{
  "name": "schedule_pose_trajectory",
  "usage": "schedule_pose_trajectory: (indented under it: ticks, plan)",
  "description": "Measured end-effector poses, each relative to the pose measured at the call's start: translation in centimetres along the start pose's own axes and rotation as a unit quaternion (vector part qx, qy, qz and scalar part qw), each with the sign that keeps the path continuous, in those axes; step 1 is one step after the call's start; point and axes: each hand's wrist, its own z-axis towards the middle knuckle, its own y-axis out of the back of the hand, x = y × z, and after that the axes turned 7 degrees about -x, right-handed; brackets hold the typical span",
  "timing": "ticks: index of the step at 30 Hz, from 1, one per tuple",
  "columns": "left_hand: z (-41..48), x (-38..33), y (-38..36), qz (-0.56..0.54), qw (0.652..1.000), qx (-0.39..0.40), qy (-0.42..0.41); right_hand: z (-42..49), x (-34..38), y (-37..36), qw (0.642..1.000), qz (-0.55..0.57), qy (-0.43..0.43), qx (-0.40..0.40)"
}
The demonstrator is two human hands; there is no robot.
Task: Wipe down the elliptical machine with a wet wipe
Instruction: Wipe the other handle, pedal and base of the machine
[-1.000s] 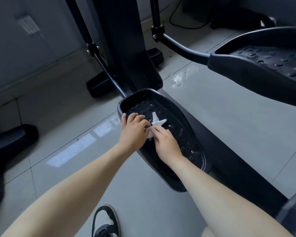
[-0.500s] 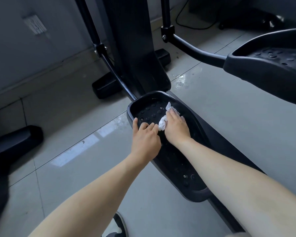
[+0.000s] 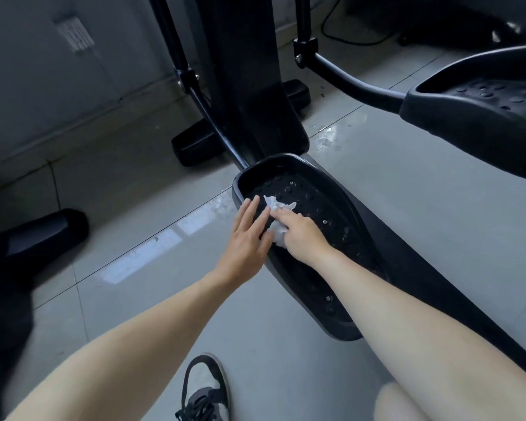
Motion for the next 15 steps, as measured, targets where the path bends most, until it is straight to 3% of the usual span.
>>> schedule_pose_trajectory:
  ticks: [3, 5, 8, 15]
  plan:
    - [-1.6, 0.0, 0.6, -0.033, 0.998, 0.025, 0.047, -1.5, 1.3, -0.3, 0.995, -0.009, 0.048, 0.09]
    - [-1.9, -0.6, 0.5, -0.051, 0.994, 0.036, 0.09, -2.8, 0.7, -0.4, 0.992, -0.013, 0.062, 0.106]
    - [-2.2, -1.0, 0.7, -0.017, 0.995, 0.045, 0.084, -4.9, -1.6, -0.7, 0.989, -0.024, 0.106, 0.098]
    - [-4.4, -0.9, 0.7, 0.191, 0.979, 0.058, -0.046, -8.8, -5.6, 0.2, 0.973, -0.161, 0.166, -0.023]
